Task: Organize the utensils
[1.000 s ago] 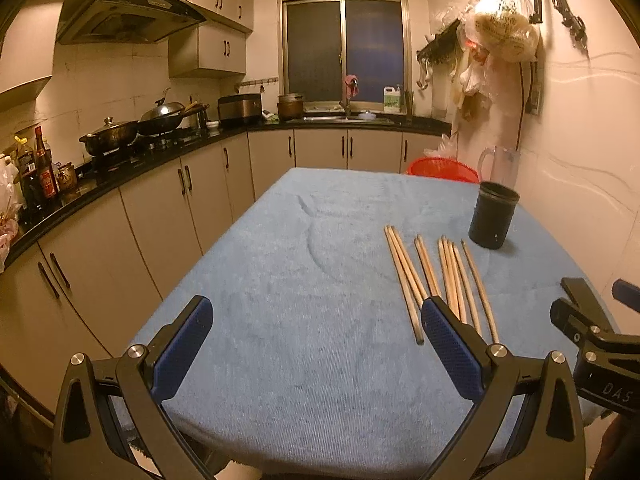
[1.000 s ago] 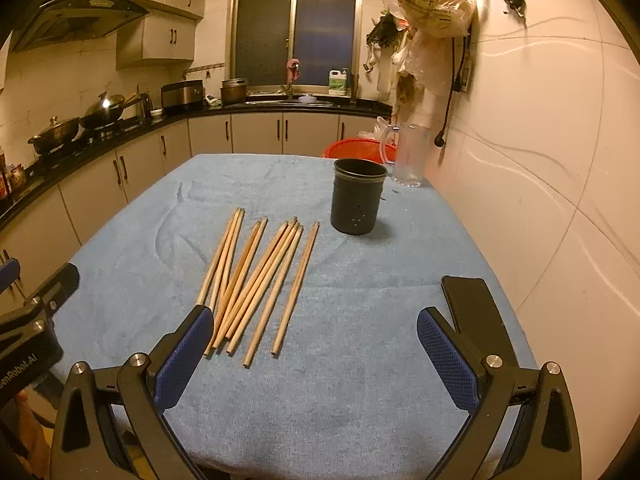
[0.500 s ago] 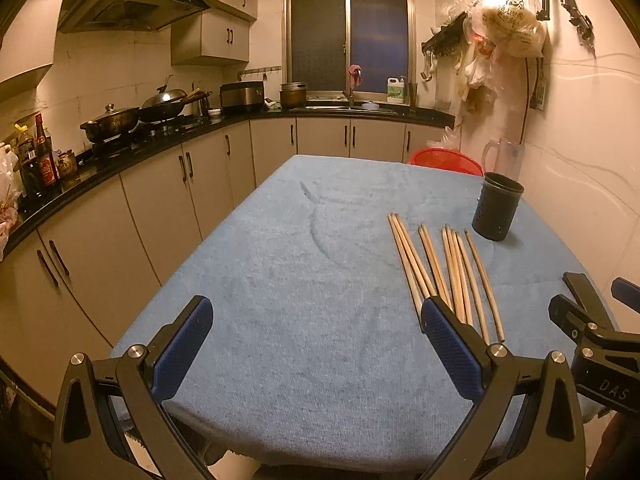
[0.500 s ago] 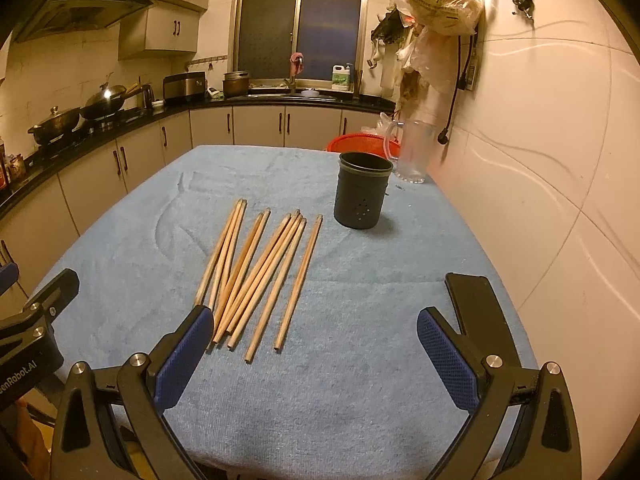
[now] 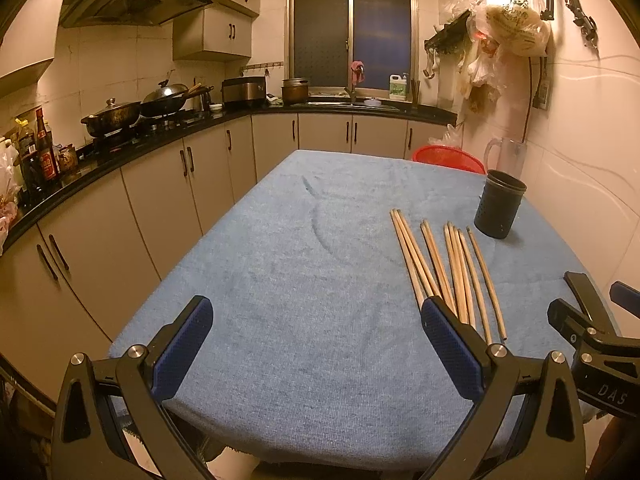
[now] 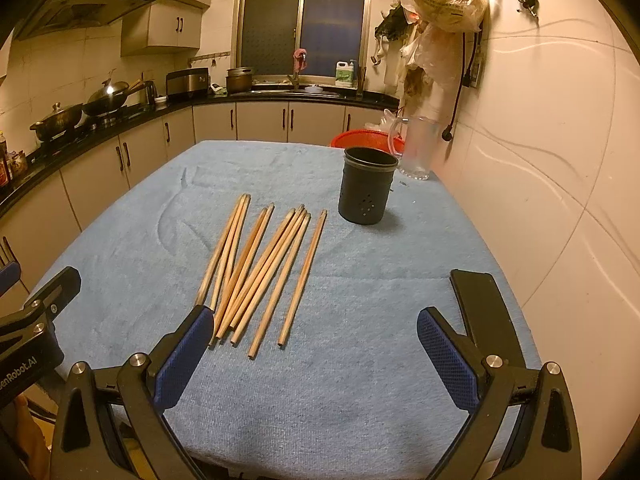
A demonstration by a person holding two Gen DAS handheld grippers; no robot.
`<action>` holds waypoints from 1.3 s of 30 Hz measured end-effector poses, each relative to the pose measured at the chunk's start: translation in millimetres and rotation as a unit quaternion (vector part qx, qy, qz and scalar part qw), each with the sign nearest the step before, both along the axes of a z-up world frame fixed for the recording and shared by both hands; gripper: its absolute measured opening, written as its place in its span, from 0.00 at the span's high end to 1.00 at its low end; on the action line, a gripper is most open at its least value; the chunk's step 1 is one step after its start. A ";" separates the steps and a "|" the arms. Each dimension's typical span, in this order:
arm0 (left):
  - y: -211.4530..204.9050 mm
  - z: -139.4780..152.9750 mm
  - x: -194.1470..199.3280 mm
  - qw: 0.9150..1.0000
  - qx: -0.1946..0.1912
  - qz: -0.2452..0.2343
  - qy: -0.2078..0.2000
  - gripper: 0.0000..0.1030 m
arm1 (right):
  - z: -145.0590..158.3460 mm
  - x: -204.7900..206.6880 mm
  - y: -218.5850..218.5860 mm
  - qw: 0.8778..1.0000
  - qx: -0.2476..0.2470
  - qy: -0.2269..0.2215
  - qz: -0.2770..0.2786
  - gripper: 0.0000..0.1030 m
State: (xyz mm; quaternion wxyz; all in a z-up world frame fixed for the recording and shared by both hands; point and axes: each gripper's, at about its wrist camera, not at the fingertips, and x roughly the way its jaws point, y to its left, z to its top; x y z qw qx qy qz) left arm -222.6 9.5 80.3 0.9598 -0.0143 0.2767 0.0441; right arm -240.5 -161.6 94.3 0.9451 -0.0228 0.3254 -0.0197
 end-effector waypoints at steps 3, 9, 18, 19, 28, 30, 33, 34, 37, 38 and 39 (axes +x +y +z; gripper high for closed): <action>-0.2 -0.9 -0.2 1.000 0.000 -0.002 0.002 0.00 | -0.2 -0.2 0.9 1.000 -0.001 0.000 0.001 0.00; -1.9 -3.6 -0.2 1.000 0.002 -0.007 0.006 0.00 | -1.8 -1.4 1.2 1.000 0.000 0.002 0.002 0.00; 7.4 5.7 25.7 0.999 -0.017 -0.029 0.031 0.00 | 5.4 15.4 -17.2 0.999 0.037 0.019 0.024 0.00; 7.9 7.2 31.9 0.999 -0.019 -0.033 0.036 0.00 | 7.4 22.7 -22.9 0.998 0.054 0.029 0.029 0.00; 9.0 15.5 116.5 0.987 -0.066 -0.084 0.120 0.19 | 14.6 100.9 -53.8 0.980 0.161 0.113 0.043 0.19; 6.0 12.7 133.7 0.983 -0.069 -0.087 0.143 0.32 | 8.6 119.1 -56.2 0.976 0.166 0.132 0.040 0.30; 1.0 6.4 163.7 0.973 -0.088 -0.106 0.183 0.52 | -1.4 149.2 -58.1 0.970 0.173 0.167 0.040 0.50; -0.8 4.4 171.2 0.971 -0.090 -0.111 0.194 0.53 | -3.4 158.7 -57.9 0.969 0.172 0.173 0.040 0.51; -11.4 -3.6 200.6 0.961 -0.092 -0.134 0.224 0.61 | -9.0 179.9 -56.1 0.969 0.162 0.186 0.034 0.56; -13.8 -7.4 209.1 0.958 -0.098 -0.135 0.234 0.61 | -12.8 187.2 -55.6 0.967 0.162 0.192 0.031 0.63; -16.9 -10.8 215.7 0.954 -0.106 -0.141 0.241 0.61 | -16.4 193.2 -56.1 0.967 0.160 0.197 0.028 0.65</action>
